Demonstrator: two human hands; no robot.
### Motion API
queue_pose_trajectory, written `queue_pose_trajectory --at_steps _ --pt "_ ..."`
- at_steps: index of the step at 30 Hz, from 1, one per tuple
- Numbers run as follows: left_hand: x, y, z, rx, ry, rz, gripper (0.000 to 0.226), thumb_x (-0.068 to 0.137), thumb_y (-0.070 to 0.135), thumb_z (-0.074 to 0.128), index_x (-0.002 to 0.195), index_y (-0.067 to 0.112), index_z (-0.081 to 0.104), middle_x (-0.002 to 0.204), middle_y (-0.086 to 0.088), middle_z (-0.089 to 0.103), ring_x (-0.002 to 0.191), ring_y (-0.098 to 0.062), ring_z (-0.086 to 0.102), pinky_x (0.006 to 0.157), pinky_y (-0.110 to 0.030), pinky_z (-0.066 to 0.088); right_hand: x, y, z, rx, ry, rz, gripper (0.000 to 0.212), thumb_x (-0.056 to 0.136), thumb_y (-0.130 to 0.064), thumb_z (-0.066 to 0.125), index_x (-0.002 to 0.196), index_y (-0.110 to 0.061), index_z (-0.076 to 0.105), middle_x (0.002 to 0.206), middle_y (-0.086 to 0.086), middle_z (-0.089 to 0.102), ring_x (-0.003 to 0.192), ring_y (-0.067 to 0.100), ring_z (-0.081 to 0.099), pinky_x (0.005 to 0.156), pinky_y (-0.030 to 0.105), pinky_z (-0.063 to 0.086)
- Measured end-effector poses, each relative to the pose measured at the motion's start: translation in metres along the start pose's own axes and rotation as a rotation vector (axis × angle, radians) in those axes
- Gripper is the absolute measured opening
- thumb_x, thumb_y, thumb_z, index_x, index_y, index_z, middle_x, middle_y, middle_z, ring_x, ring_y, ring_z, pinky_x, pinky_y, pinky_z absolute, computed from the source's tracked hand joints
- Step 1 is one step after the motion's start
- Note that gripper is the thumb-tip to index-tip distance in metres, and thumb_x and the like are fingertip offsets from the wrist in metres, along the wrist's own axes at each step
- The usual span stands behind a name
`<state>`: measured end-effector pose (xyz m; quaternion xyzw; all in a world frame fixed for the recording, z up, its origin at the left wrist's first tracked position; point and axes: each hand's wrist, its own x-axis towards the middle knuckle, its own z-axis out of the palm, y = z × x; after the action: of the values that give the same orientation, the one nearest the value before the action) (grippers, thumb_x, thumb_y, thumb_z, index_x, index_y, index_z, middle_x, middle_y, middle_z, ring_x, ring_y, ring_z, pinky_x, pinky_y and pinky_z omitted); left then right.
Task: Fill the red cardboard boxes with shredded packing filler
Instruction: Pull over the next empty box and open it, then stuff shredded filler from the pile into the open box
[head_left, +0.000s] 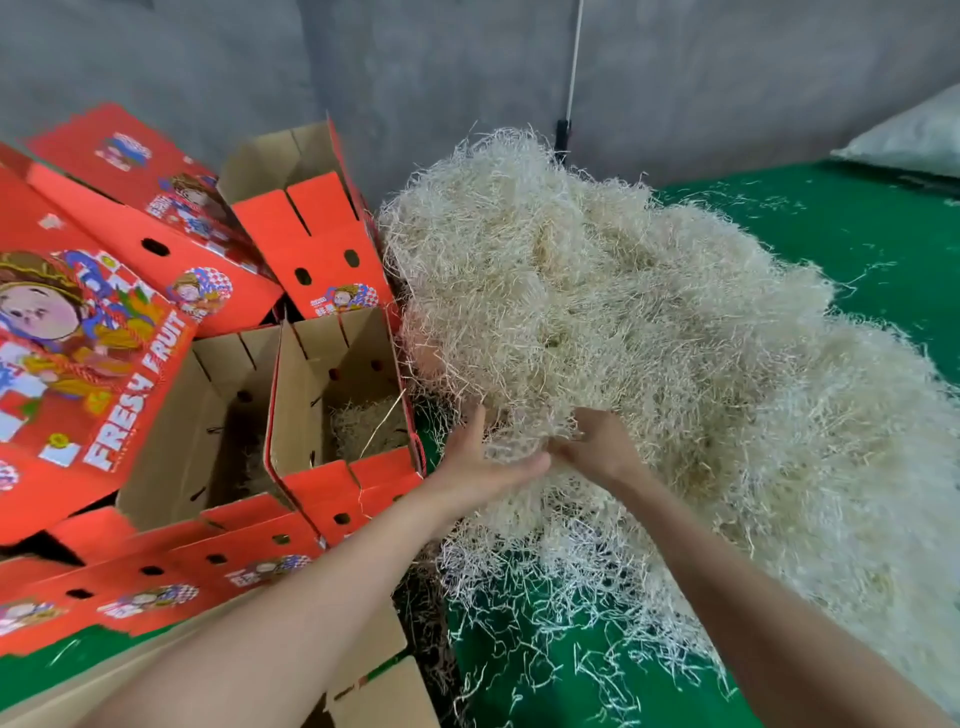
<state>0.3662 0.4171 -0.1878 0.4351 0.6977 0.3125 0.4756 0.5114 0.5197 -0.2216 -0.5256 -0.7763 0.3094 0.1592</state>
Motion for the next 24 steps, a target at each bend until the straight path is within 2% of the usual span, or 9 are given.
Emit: queue_pose_trajectory --at_steps 2,5,8,11,15,17,21,23,24 --pt "0.010 0.002 0.002 -0.412 -0.107 -0.142 0.115 0.055 0.070 0.069 0.145 0.046 0.002 0.157 0.000 -0.001 0.141 -0.038 0.015 0.099 -0.066 0.033 -0.007 -0.018 -0.002 0.131 0.023 -0.064 0.014 0.083 -0.016 0.064 0.080 -0.014 0.050 0.073 -0.005 0.051 0.058 0.006 0.048 0.050 0.014 0.039" --pt "0.027 0.017 0.007 -0.796 -0.179 -0.345 0.089 0.049 0.059 0.078 0.125 0.027 0.045 0.131 -0.023 0.048 0.105 -0.042 0.060 0.080 -0.051 0.054 -0.034 -0.032 0.002 0.106 -0.114 -0.165 0.035 0.079 -0.022 0.067 0.109 -0.008 0.055 0.092 -0.006 0.057 0.073 0.012 0.061 0.054 0.013 0.046" --pt "0.039 0.019 0.019 -0.637 -0.089 -0.353 0.077 0.053 0.035 0.082 0.121 0.016 0.052 0.106 -0.018 0.062 0.081 -0.029 0.067 0.058 -0.031 0.056 -0.054 -0.030 -0.011 0.250 -0.370 -0.232 0.030 0.078 -0.025 0.069 0.104 -0.019 0.056 0.080 -0.007 0.057 0.061 -0.001 0.057 0.053 0.017 0.049" --pt "0.045 0.011 0.021 -0.365 0.119 -0.270 0.070 0.079 0.017 0.068 0.141 0.020 0.035 0.128 -0.011 0.051 0.071 -0.016 0.064 0.041 -0.019 0.047 -0.043 -0.019 -0.041 0.256 -0.548 -0.215 0.036 0.077 -0.033 0.067 0.110 -0.024 0.060 0.100 -0.010 0.063 0.083 0.001 0.062 0.072 0.022 0.053" --pt "0.044 -0.015 0.017 -0.004 0.151 -0.059 0.068 0.080 0.023 0.069 0.140 0.018 0.036 0.146 -0.001 0.036 0.122 -0.014 0.045 0.092 -0.029 0.043 -0.001 -0.014 -0.059 0.057 0.032 -0.157 0.029 0.090 -0.007 0.054 0.117 -0.016 0.059 0.118 -0.002 0.063 0.090 0.004 0.061 0.073 0.011 0.051" --pt "0.032 -0.025 0.024 0.154 0.120 0.039 0.053 0.080 0.026 0.070 0.128 0.029 0.048 0.141 0.005 0.043 0.096 -0.001 0.052 0.073 -0.015 0.045 0.021 -0.021 -0.056 0.009 0.213 -0.166 0.036 0.088 -0.008 0.057 0.122 -0.016 0.055 0.123 0.000 0.059 0.102 0.012 0.060 0.088 0.023 0.050" --pt "0.031 -0.039 0.039 0.334 0.119 0.051 0.049 0.087 0.021 0.062 0.134 0.024 0.047 0.126 0.003 0.057 0.049 0.007 0.048 0.047 -0.014 0.044 0.080 -0.065 -0.029 -0.171 0.141 -0.291 0.094 0.075 -0.033 0.072 0.143 -0.038 0.008 0.155 0.007 -0.002 0.141 0.035 0.007 0.108 0.043 0.008" --pt "0.030 -0.034 0.044 0.420 0.091 0.095 0.056 0.092 0.020 0.055 0.143 0.023 0.033 0.145 0.003 0.040 0.060 0.012 0.049 0.061 -0.002 0.044 0.111 -0.091 -0.013 -0.306 0.073 -0.315 0.117 0.068 -0.046 0.075 0.140 -0.045 -0.017 0.147 0.009 -0.034 0.135 0.042 -0.020 0.104 0.054 -0.004" --pt "0.029 -0.031 0.045 0.450 0.081 0.117 0.058 0.092 0.021 0.052 0.145 0.022 0.028 0.150 0.003 0.032 0.082 0.011 0.054 0.079 -0.004 0.044 0.124 -0.098 -0.006 -0.367 0.053 -0.300 0.123 0.065 -0.051 0.075 0.138 -0.046 -0.024 0.141 0.010 -0.042 0.131 0.044 -0.027 0.103 0.060 -0.005"
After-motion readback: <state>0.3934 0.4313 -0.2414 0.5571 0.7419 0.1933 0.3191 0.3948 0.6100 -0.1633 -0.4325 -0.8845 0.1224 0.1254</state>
